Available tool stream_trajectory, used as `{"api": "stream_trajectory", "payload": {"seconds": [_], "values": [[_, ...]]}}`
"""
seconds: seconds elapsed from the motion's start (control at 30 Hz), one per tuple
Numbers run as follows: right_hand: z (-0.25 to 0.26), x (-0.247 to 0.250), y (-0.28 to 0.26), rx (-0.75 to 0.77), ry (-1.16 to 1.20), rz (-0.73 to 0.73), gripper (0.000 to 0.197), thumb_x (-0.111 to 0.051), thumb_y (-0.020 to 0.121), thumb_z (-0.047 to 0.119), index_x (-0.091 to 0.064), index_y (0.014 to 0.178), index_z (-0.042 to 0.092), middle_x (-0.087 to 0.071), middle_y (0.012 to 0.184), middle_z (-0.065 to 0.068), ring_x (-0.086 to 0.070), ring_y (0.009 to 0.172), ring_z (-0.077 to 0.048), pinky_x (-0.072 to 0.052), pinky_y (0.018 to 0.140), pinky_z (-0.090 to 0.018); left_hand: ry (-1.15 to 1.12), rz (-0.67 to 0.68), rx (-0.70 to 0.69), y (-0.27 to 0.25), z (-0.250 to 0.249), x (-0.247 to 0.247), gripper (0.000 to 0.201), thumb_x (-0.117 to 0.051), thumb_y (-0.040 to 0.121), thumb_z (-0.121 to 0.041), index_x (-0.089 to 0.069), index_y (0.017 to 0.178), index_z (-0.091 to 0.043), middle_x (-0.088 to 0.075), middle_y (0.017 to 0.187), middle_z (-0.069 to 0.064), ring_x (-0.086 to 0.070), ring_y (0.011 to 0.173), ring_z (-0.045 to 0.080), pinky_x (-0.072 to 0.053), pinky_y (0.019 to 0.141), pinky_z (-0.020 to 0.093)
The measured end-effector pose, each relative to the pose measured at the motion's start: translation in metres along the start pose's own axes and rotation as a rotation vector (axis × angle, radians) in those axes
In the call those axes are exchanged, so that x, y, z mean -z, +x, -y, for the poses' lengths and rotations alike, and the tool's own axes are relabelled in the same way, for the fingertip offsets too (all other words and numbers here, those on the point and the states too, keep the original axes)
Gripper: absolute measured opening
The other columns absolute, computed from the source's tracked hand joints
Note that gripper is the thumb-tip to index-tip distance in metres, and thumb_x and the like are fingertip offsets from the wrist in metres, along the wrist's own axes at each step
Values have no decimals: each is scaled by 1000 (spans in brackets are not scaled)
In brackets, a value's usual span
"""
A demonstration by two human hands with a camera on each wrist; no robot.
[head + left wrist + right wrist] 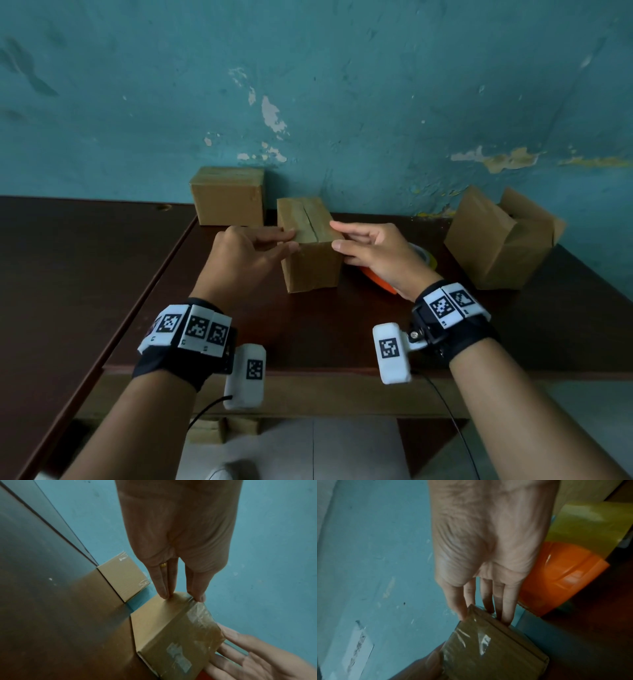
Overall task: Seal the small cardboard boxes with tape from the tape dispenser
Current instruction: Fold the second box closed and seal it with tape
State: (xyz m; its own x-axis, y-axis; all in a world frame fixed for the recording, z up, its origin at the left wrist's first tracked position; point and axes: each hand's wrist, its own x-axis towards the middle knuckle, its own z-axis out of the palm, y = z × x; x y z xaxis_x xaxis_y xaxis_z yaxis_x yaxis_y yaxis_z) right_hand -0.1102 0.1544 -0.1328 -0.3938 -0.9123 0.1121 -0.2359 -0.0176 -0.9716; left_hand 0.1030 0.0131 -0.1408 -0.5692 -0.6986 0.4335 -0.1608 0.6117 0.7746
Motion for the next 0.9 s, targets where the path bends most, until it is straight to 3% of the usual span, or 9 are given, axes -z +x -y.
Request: {"api": "stream_trajectory", "payload": {"seconds": [0.2, 0.33, 0.4, 0.5, 0.6, 0.67, 0.73, 0.8, 0.9], "values": [[7, -14, 4, 81, -372, -43, 75, -86, 81, 45, -59, 150, 32, -66, 144, 10, -62, 132, -6, -49, 115, -41, 114, -19, -58, 2, -4, -4, 27, -85, 76, -47, -82, 100, -36, -62, 120, -14, -61, 106, 3, -49, 85, 11], [16, -24, 0, 121, -601, -52, 89, -84, 83, 55, -45, 159, 32, -43, 158, 3, -43, 144, -12, -38, 119, -35, 138, 38, -119, 2, -6, -2, 31, -69, 82, -62, -79, 100, -39, -64, 128, -13, -53, 124, 10, -51, 99, 37], [17, -32, -1, 105, -638, -81, 94, -82, 79, 65, -45, 158, 29, -35, 152, 2, -39, 142, -15, -36, 114, -30, 130, 65, -136, 0, -8, -1, 30, -63, 92, -56, -80, 105, -34, -65, 131, -15, -51, 130, 11, -48, 105, 42], [12, -40, 0, 176, -736, -211, 86, -82, 75, 70, -55, 144, 25, -31, 132, 2, -41, 131, -18, -38, 110, -27, 88, 80, -135, -1, -8, -1, 25, -59, 104, -30, -76, 123, -31, -59, 138, -11, -46, 139, 5, -43, 108, 29], [11, -44, 2, 209, -805, -237, 71, -81, 78, 68, -60, 132, 27, -32, 122, 3, -36, 127, -18, -38, 109, -30, 55, 28, -99, -1, -8, 1, 33, -56, 105, -16, -72, 127, -34, -67, 131, -1, -65, 92, -2, -48, 78, 18], [12, -44, 2, 198, -805, -209, 64, -80, 81, 63, -61, 130, 27, -35, 121, 3, -34, 126, -18, -39, 108, -33, 40, -15, -63, 0, -8, 1, 35, -55, 104, -13, -73, 125, -34, -73, 102, 2, -55, 60, 3, -40, 58, 18], [14, -42, 2, 211, -784, -195, 56, -81, 84, 54, -63, 129, 27, -37, 120, 3, -35, 124, -18, -40, 107, -34, 28, -59, -23, 0, -8, 4, 34, -55, 103, -14, -74, 123, -34, -70, 84, 8, -53, 55, 16, -41, 51, 25], [17, -40, 1, 210, -769, -184, 52, -79, 85, 47, -64, 131, 27, -38, 119, 4, -35, 124, -18, -39, 108, -34, 32, -96, -4, 0, -8, 8, 33, -56, 103, -13, -73, 124, -31, -71, 90, -3, -60, 58, 24, -45, 51, 28], [19, -36, 0, 195, -763, -170, 51, -73, 87, 42, -65, 135, 25, -42, 120, 5, -35, 125, -18, -37, 110, -34, 36, -137, 27, -1, -10, 12, 32, -55, 104, -12, -73, 128, -23, -58, 115, -26, -62, 65, -5, -45, 58, 8]]}}
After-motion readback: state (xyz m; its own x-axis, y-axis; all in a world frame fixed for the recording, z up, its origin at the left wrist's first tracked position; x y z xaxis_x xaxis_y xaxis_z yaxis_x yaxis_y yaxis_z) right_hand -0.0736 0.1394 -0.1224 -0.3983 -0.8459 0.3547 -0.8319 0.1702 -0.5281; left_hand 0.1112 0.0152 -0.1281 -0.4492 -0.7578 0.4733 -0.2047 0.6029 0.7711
